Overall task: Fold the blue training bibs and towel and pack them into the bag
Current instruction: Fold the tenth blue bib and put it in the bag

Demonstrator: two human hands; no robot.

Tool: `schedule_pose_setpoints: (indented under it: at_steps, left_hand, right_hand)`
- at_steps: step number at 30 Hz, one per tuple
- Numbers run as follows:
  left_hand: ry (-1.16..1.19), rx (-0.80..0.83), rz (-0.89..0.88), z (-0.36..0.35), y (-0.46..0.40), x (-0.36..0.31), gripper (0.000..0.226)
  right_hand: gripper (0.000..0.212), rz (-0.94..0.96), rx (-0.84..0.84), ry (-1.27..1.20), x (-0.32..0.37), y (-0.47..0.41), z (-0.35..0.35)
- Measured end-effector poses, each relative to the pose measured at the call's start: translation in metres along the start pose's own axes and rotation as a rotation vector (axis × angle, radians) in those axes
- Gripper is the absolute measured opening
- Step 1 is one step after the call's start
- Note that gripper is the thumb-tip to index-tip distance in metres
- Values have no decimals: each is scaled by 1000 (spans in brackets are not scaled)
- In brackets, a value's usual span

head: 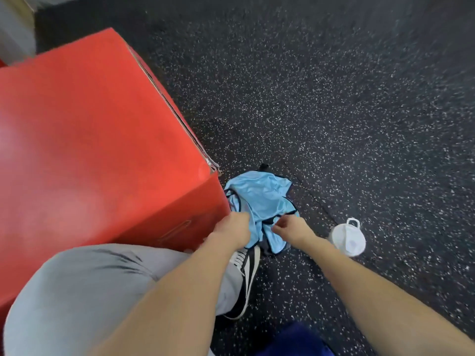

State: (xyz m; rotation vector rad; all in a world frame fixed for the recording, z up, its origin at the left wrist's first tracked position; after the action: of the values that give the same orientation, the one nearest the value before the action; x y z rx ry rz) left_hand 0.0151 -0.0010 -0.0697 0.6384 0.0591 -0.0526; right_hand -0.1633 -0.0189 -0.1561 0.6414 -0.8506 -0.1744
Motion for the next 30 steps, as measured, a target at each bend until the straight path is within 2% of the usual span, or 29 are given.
schedule_pose_setpoints:
  at_steps: [4,10,14,17,20,26,28,30]
  left_hand:
    - [25,68,6,-19,-24,4,41]
    - [88,103,33,-33,-43,12,46]
    - [98,102,35,-33,-43,13,48]
    - [101,96,37,-31,-40,15,42]
    - [143,48,46,-19,-32,16,35]
    - [254,-134,17,23,0,8,58]
    - [310,-223,-20,45,14,5,64]
    - [400,-311,-57,68,30,4,67]
  right_hand:
    - [25,-23,50,-46,-16,-28,-36]
    - [39,-69,83,-66,-26,-52,-76]
    - [29,-108,43,-131,-23,-55,-84]
    - [21,-90,1,-227,-13,-42,-76]
    - [22,2,-72,-250,6,-23,-51]
    - [15,243,-266,-374,65,32,18]
    - [6,341,-320,-407,91,53,40]
    - [11,411,-340,-447,119,76,61]
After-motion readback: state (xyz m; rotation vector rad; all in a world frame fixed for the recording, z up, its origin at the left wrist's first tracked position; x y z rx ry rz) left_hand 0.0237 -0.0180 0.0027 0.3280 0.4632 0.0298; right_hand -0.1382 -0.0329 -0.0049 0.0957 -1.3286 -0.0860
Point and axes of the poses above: each hand's wrist, its own y-axis away from the middle knuckle, its own z-axis out of the back of the hand, x = y × z, the point moved 4 cm from there along -y, towards the middle knuckle, and after that the axes turned 11 degrees about -y, right-handed, at the moved point
